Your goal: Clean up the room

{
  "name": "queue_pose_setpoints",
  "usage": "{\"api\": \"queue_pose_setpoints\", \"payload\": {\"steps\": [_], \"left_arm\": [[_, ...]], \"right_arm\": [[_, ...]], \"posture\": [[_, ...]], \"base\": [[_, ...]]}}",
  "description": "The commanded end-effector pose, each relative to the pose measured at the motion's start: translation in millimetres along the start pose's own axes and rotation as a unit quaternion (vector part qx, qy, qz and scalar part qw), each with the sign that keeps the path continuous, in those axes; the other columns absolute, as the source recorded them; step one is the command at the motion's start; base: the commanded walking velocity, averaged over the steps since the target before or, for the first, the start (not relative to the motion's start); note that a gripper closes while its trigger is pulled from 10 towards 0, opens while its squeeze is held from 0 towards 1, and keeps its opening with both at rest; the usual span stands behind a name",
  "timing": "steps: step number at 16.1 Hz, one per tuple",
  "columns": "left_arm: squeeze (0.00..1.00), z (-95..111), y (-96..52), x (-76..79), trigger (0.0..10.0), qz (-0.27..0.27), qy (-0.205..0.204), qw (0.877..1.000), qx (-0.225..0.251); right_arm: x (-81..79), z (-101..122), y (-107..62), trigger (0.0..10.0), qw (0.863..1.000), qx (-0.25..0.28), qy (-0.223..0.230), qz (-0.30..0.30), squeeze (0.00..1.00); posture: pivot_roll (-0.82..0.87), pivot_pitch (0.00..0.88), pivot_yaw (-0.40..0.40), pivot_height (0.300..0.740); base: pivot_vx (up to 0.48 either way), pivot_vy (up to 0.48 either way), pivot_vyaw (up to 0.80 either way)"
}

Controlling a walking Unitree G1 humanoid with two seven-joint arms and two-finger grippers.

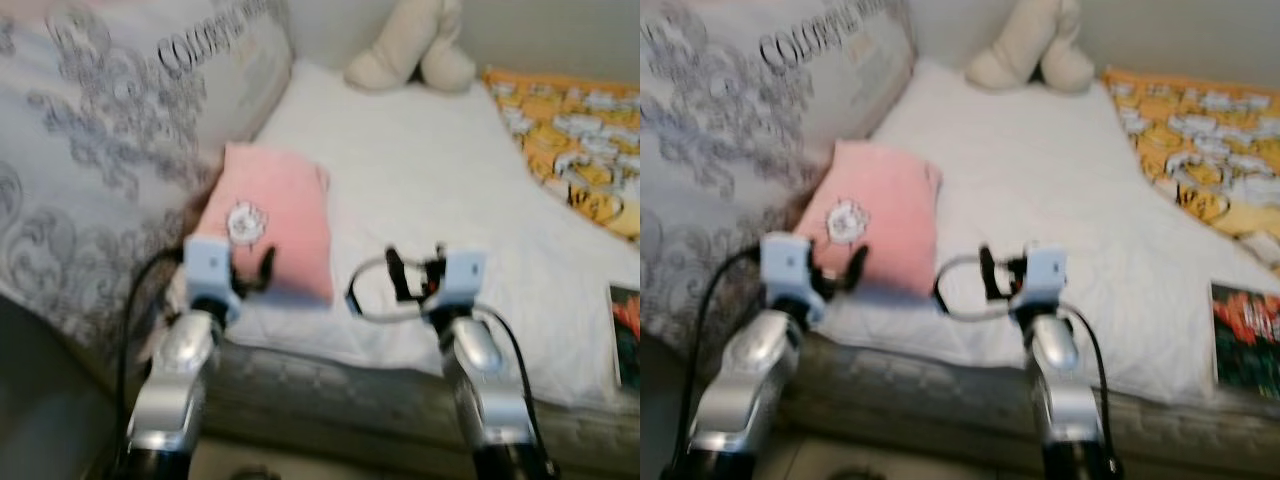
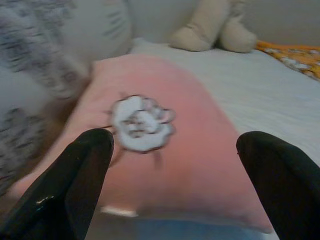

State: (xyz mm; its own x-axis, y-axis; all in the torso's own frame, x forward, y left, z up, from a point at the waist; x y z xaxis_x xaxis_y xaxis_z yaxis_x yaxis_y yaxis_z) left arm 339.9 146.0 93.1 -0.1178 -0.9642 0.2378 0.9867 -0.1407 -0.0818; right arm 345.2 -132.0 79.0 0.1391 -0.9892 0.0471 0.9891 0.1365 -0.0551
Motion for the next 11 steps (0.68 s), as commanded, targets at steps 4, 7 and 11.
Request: {"api": "queue_pose_setpoints", "payload": {"steps": [4,7,11], "left_arm": [[0.0,1.7,8.8,-1.6,10.0,0.032,-0.011,0.999,0.008],[0.0,3.4,9.6,2.8,10.0,0.018,0.016,1.0,0.009],[0.0,15.0,14.8,11.3,10.0,0.006,0.011,1.0,0.029]], "right_arm": [[25.2,-9.2,6.2,10.0,0.997,-0.022,0.056,-0.047,0.0],[26.5,-9.2,12.8,10.0,0.995,-0.026,0.075,-0.057,0.0],[8.0,-6.6,23.2,10.0,0.997,-0.021,0.071,-0.028,0.0]], "posture": [[-0.01,0.0,-0.015,0.727],[0.0,0.0,-0.01,0.727],[0.02,0.0,-0.001,0.727]], "base": [[0.0,0.0,0.0],[0.0,0.0,0.0],[0.0,0.0,0.0]]}}
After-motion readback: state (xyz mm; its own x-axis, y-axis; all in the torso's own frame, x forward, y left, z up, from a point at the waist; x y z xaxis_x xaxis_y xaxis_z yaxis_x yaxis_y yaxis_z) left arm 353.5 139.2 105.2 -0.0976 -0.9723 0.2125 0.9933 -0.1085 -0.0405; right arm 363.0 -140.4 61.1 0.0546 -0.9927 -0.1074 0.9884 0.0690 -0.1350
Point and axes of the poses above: a point about 5 cm out from each wrist's last joint towards the gripper, its own y axis pointing out of the wrist towards the gripper, its own z axis along the axis of the wrist's last joint, x = y × z, the point moved 6 cm from there along y, pointing out of the wrist towards the gripper, and after that the axes turned 11 degrees about -y, right-handed, at the moved point
